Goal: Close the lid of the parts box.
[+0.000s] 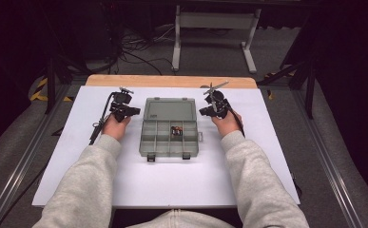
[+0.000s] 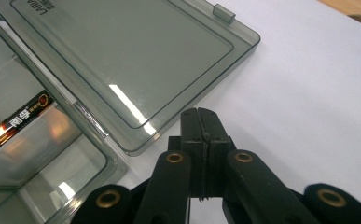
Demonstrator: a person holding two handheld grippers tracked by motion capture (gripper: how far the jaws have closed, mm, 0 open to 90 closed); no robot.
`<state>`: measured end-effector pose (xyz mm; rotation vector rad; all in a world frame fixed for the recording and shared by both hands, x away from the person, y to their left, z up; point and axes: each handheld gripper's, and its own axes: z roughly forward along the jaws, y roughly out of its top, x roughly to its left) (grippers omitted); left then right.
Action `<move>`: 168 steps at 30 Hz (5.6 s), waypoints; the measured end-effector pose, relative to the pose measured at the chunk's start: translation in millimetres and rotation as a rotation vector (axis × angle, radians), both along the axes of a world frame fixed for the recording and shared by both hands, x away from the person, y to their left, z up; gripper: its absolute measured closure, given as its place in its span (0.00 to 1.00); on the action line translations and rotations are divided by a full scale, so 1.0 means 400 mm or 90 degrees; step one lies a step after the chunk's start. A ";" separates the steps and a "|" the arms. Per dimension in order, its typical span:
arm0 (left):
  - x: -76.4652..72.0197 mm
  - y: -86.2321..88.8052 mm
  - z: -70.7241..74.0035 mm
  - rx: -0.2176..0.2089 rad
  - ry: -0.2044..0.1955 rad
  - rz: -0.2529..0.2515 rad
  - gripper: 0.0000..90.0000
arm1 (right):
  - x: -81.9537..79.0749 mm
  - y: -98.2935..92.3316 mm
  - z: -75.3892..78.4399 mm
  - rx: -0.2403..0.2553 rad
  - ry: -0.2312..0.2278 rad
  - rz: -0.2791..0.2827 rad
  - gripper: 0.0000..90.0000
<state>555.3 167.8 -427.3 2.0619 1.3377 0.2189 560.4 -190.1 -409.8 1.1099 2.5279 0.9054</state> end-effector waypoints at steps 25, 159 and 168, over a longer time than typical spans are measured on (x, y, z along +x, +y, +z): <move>0.013 -0.013 -0.043 0.022 0.038 -0.022 0.99 | 0.019 0.017 -0.050 -0.027 0.037 0.000 1.00; -0.121 0.015 0.087 -0.095 -0.057 -0.198 0.99 | -0.142 0.010 0.088 0.077 -0.053 0.127 1.00; -0.157 0.009 0.093 -0.096 -0.059 -0.232 0.99 | -0.181 0.009 0.093 0.081 -0.045 0.146 1.00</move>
